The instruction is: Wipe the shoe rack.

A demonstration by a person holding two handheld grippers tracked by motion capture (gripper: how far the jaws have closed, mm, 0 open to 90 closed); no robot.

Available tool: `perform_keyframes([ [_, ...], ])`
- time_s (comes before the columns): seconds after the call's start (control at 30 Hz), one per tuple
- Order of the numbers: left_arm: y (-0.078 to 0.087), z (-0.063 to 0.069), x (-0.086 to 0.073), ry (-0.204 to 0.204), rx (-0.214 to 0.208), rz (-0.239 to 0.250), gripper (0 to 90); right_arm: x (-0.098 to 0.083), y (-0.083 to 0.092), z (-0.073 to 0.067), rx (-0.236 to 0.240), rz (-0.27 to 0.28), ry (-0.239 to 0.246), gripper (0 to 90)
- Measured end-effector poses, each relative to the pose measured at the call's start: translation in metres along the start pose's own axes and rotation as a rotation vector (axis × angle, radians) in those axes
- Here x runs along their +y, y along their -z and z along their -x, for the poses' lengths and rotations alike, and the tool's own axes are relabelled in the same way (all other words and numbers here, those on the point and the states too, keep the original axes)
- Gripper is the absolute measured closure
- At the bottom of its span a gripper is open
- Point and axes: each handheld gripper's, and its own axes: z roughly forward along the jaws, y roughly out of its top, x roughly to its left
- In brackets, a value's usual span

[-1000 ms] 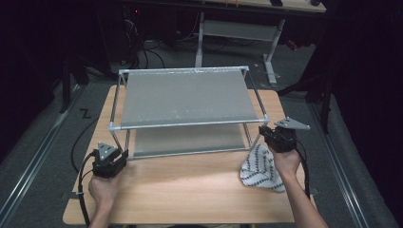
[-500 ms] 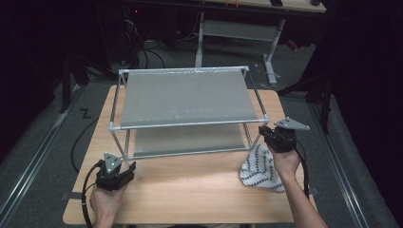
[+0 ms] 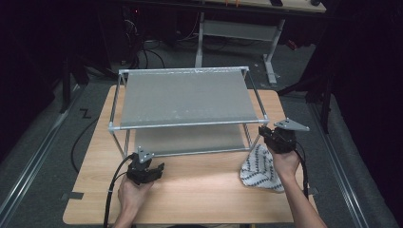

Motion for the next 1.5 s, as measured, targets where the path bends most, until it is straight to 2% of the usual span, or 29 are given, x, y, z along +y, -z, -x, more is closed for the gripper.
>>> perform_keyframes([
  [0.1, -0.005, -0.001, 0.001, 0.009, -0.002, -0.007, 40.6, 0.0, 0.0, 0.0, 0.003, 0.002, 0.004, 81.3],
  [0.27, -0.015, -0.001, 0.003, 0.036, -0.034, -0.005, 40.5, -0.001, 0.001, -0.003, 0.014, 0.002, 0.004, 81.3],
  [0.4, -0.022, -0.001, 0.003, 0.042, -0.033, -0.011, 40.5, -0.002, 0.002, -0.005, 0.018, 0.003, 0.006, 81.3],
  [0.57, -0.024, -0.001, 0.008, 0.013, 0.001, -0.023, 41.4, -0.003, 0.004, -0.007, 0.03, 0.002, 0.015, 81.3],
  [0.87, -0.026, -0.009, 0.014, 0.026, 0.033, -0.02, 41.2, -0.004, 0.008, -0.016, 0.065, -0.006, 0.039, 81.2],
  [1.03, -0.028, -0.014, 0.013, 0.018, 0.057, -0.026, 41.9, -0.004, 0.01, -0.025, 0.092, -0.008, 0.06, 81.2],
  [1.27, -0.032, -0.023, 0.013, 0.038, 0.058, -0.028, 41.5, -0.006, 0.013, -0.04, 0.132, -0.003, 0.085, 81.2],
  [1.5, -0.034, -0.025, 0.016, 0.044, 0.067, -0.03, 40.7, -0.01, 0.017, -0.051, 0.156, 0.008, 0.099, 81.2],
])
